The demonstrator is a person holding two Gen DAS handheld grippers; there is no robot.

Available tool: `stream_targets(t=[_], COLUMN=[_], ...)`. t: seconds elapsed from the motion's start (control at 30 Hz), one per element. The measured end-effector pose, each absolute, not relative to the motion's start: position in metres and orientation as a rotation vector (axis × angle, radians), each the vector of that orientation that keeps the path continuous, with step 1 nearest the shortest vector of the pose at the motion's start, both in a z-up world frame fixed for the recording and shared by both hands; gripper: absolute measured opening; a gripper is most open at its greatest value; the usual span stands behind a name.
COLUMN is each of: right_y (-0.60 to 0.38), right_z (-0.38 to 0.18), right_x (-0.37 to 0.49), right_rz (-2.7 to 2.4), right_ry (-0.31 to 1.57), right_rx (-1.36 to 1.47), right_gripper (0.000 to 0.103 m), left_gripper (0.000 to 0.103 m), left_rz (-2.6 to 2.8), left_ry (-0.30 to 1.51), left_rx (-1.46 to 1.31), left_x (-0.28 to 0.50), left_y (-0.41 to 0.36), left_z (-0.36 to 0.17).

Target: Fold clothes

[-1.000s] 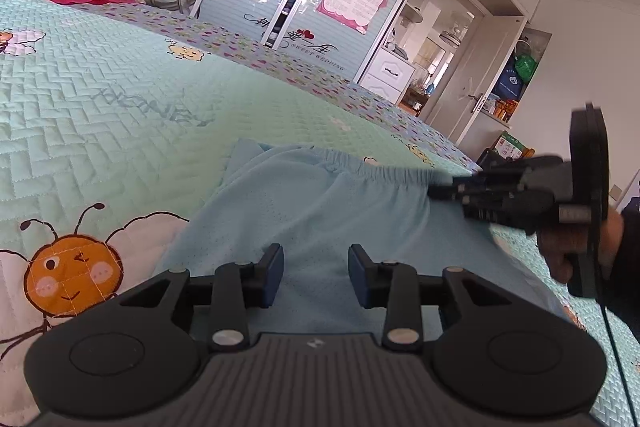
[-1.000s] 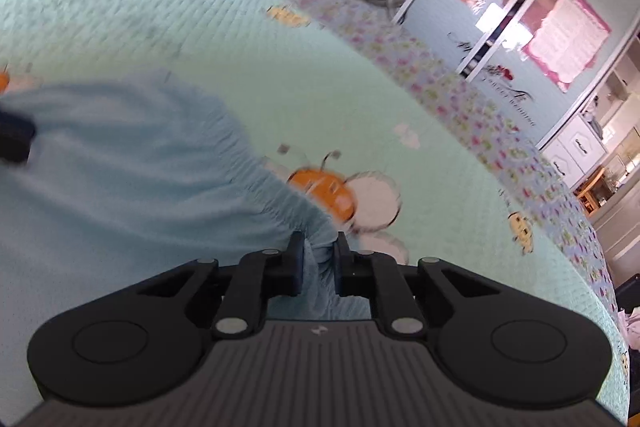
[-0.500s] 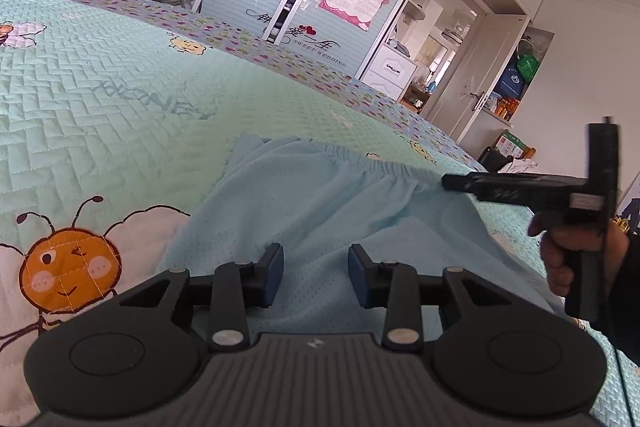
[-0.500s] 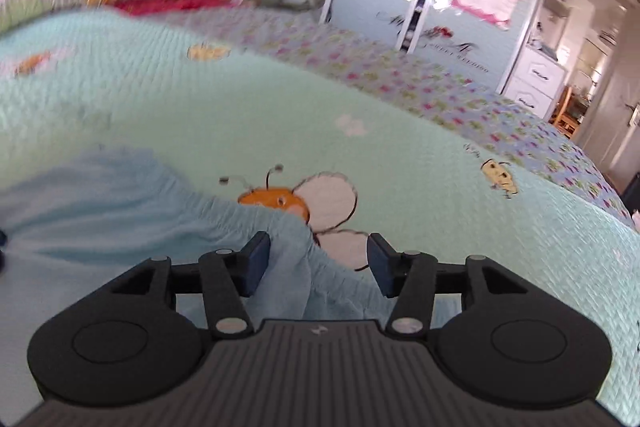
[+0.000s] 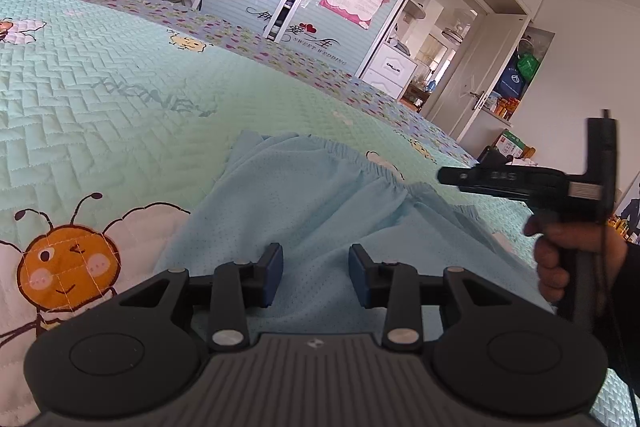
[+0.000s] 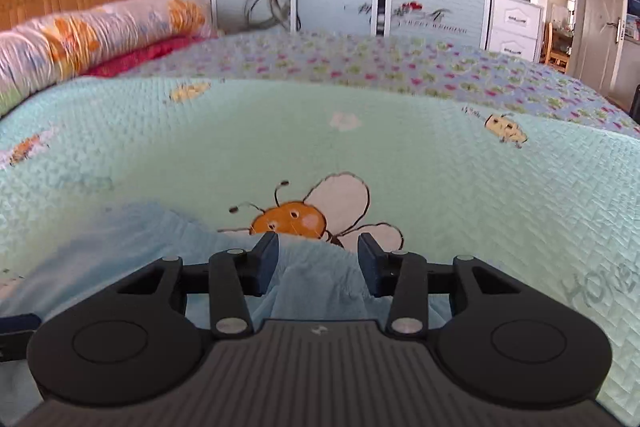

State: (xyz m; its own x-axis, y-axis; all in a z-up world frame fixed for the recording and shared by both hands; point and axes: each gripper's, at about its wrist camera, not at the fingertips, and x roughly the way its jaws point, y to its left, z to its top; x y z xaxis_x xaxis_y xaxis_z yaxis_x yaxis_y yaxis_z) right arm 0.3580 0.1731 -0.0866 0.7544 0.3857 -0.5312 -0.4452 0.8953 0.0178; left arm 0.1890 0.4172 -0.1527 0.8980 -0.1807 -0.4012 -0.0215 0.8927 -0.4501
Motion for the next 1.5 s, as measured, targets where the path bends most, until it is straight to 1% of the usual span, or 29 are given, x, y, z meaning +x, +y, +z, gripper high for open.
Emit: stream_targets(t=[0.13, 0.2, 0.27, 0.3, 0.43, 0.5, 0.53, 0.6, 0.7, 0.8, 0.93, 1.03, 1.07, 1.2, 1.27, 1.3, 1.33, 1.37, 1.4, 1.43, 1.5], right_y=[0.170, 0.179, 0.191, 0.191, 0.182, 0.174, 0.171, 0.172, 0.171, 0.150, 0.117, 0.099, 0.096, 0.091, 0.085, 0.078, 0.065, 0.047, 0.027, 0.013, 0.007], right_z=[-0.096, -0.109, -0.122, -0.121, -0.103, -0.096, -0.096, -0.105, -0.118, -0.097, -0.079, -0.083, -0.085, -0.093, -0.105, -0.116, -0.124, -0.126, -0.125, -0.122, -0.111], right_x=[0.357, 0.373, 0.392, 0.398, 0.395, 0.378, 0.370, 0.370, 0.380, 0.365, 0.316, 0.267, 0.251, 0.190, 0.178, 0.179, 0.181, 0.182, 0.182, 0.180, 0.172], right_rz=[0.451, 0.456, 0.439, 0.425, 0.418, 0.442, 0.457, 0.480, 0.420, 0.443, 0.473, 0.496, 0.498, 0.397, 0.334, 0.278, 0.226, 0.206, 0.197, 0.179, 0.184], right_ry=[0.615, 0.682, 0.739, 0.741, 0.717, 0.686, 0.677, 0.724, 0.779, 0.708, 0.655, 0.660, 0.662, 0.603, 0.594, 0.618, 0.650, 0.669, 0.681, 0.681, 0.615], right_rx=[-0.074, -0.075, -0.090, -0.076, 0.007, 0.019, 0.031, 0.041, 0.034, 0.157, 0.281, 0.335, 0.334, 0.120, -0.022, -0.100, -0.116, -0.036, 0.072, 0.160, 0.200], right_gripper=[0.043, 0.027, 0.019, 0.018, 0.021, 0.027, 0.028, 0.031, 0.029, 0.031, 0.035, 0.038, 0.042, 0.050, 0.049, 0.047, 0.047, 0.044, 0.038, 0.037, 0.037], left_gripper=[0.039, 0.040, 0.040, 0.040, 0.040, 0.040, 0.040, 0.040, 0.040, 0.040, 0.040, 0.040, 0.040, 0.040, 0.040, 0.041, 0.041, 0.040, 0.040, 0.040, 0.041], left_rz=[-0.085, -0.085, -0.086, -0.087, -0.086, -0.085, -0.084, -0.084, -0.085, -0.086, -0.085, -0.085, -0.086, -0.086, -0.083, -0.080, -0.077, -0.073, -0.062, -0.052, -0.031], left_ry=[0.453, 0.453, 0.453, 0.453, 0.456, 0.458, 0.458, 0.458, 0.454, 0.455, 0.456, 0.455, 0.453, 0.449, 0.451, 0.452, 0.456, 0.460, 0.468, 0.475, 0.490], left_rx=[-0.462, -0.461, -0.465, -0.467, -0.468, -0.468, -0.466, -0.465, -0.470, -0.472, -0.470, -0.469, -0.471, -0.478, -0.471, -0.467, -0.464, -0.459, -0.447, -0.435, -0.410], left_x=[0.189, 0.189, 0.189, 0.190, 0.190, 0.191, 0.191, 0.191, 0.191, 0.191, 0.192, 0.192, 0.191, 0.190, 0.189, 0.189, 0.189, 0.189, 0.190, 0.190, 0.190], left_y=[0.417, 0.416, 0.417, 0.417, 0.418, 0.417, 0.417, 0.417, 0.418, 0.418, 0.418, 0.418, 0.419, 0.420, 0.420, 0.419, 0.418, 0.418, 0.416, 0.414, 0.411], left_z=[-0.153, -0.153, -0.153, -0.153, -0.154, -0.154, -0.154, -0.154, -0.154, -0.154, -0.154, -0.153, -0.154, -0.155, -0.154, -0.154, -0.153, -0.153, -0.151, -0.149, -0.145])
